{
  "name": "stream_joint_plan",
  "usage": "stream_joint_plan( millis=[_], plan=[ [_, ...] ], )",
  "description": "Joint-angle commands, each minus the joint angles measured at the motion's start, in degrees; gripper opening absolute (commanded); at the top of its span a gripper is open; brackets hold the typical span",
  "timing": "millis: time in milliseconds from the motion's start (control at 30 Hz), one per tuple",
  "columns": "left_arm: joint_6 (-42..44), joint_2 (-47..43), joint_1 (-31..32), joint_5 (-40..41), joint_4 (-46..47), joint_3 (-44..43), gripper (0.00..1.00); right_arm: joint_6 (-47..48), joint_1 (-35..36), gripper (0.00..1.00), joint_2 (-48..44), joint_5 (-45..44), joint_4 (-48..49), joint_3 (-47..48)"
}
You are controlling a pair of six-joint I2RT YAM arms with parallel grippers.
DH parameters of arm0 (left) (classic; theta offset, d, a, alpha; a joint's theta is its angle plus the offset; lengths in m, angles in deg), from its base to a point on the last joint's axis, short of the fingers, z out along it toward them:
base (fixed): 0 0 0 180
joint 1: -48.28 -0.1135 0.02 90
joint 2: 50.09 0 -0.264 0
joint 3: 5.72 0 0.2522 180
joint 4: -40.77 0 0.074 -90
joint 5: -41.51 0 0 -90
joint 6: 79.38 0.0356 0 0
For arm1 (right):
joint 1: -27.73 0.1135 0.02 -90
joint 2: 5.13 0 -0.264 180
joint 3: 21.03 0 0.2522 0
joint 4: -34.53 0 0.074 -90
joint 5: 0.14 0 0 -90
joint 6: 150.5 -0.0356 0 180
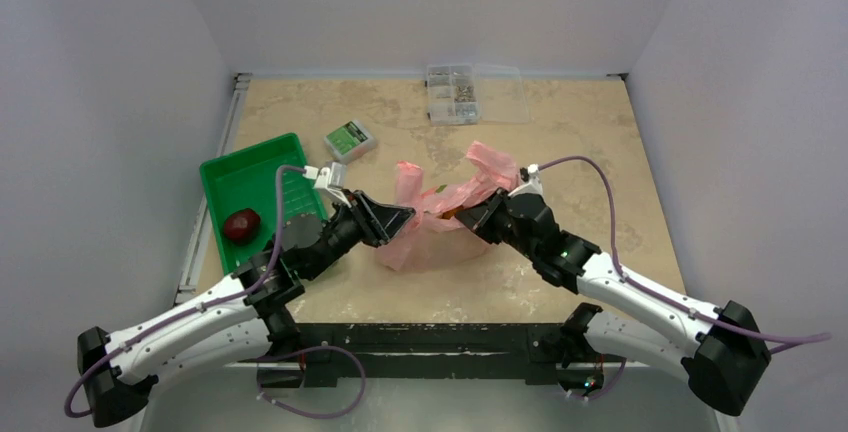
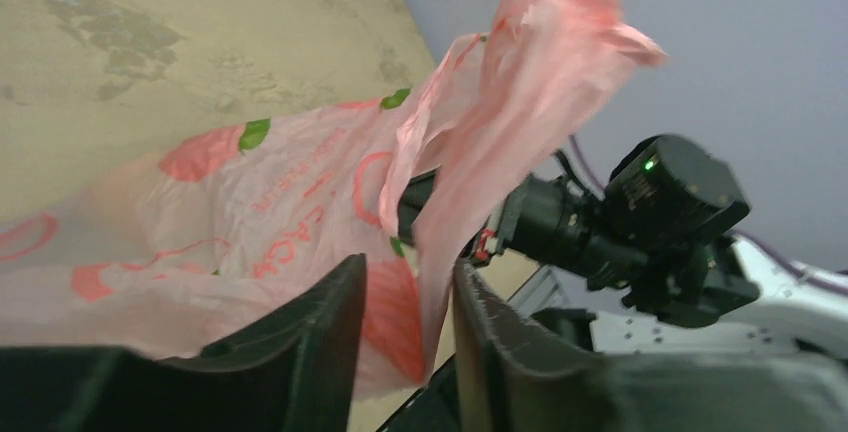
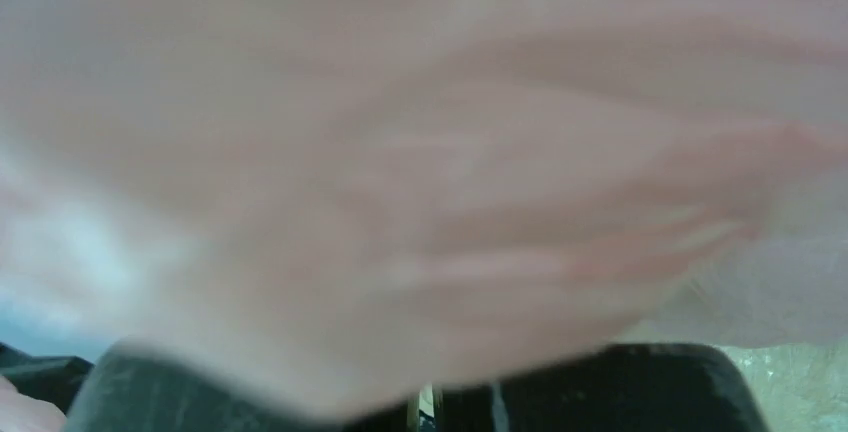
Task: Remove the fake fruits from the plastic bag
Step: Adjust the plastic bag at the center of the board.
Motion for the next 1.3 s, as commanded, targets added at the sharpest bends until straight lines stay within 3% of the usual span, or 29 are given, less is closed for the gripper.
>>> stream_joint_plan(
  millis=[0, 100, 233, 367, 533, 667, 867, 1100, 1267],
  plan=[
    [7.9, -3.6, 0.6, -1.1, -16.6, -9.2, 0.42, 12.7, 0.1, 0.00, -3.1, 3.7, 8.4, -1.3],
    [15.2, -3.2, 0.7, 0.2, -28.3, -17.9, 0.54, 17.9, 0.1, 0.00, -5.9, 7.0, 9.2, -1.6],
    [22.3, 4.8, 0.7, 1.0, -41.6, -33.4, 0.59, 21.6, 0.1, 0.00, -7.8, 5.8, 6.1, -1.1],
    [29.4, 14.9, 1.3, -1.9, -46.4, -45.2, 0.61, 25.2, 0.0, 0.00, -8.8, 8.4, 6.2, -0.4],
    [36.0, 24.6, 0.6, 3.2, -49.5, -55.7, 0.66, 27.3, 0.1, 0.00, -9.9, 9.7, 4.6, 1.0],
    [34.2, 32.7, -4.7, 0.1, -53.5, -63.8, 0.74, 27.1, 0.1, 0.00, -10.4, 9.7, 4.7, 1.1],
    [33.4, 44.0, -11.0, -18.3, -55.5, -70.1, 0.79, 27.5, 0.1, 0.00, -10.3, 11.1, 4.8, 1.3],
    [31.4, 51.8, -12.6, -37.1, -50.9, -66.1, 0.76, 28.5, 0.1, 0.00, -10.8, 11.3, 3.9, 1.8],
    [33.7, 48.4, -9.2, -32.8, -40.5, -53.6, 0.81, 29.0, 0.0, 0.00, -12.4, 11.3, 3.2, 1.8]
  ],
)
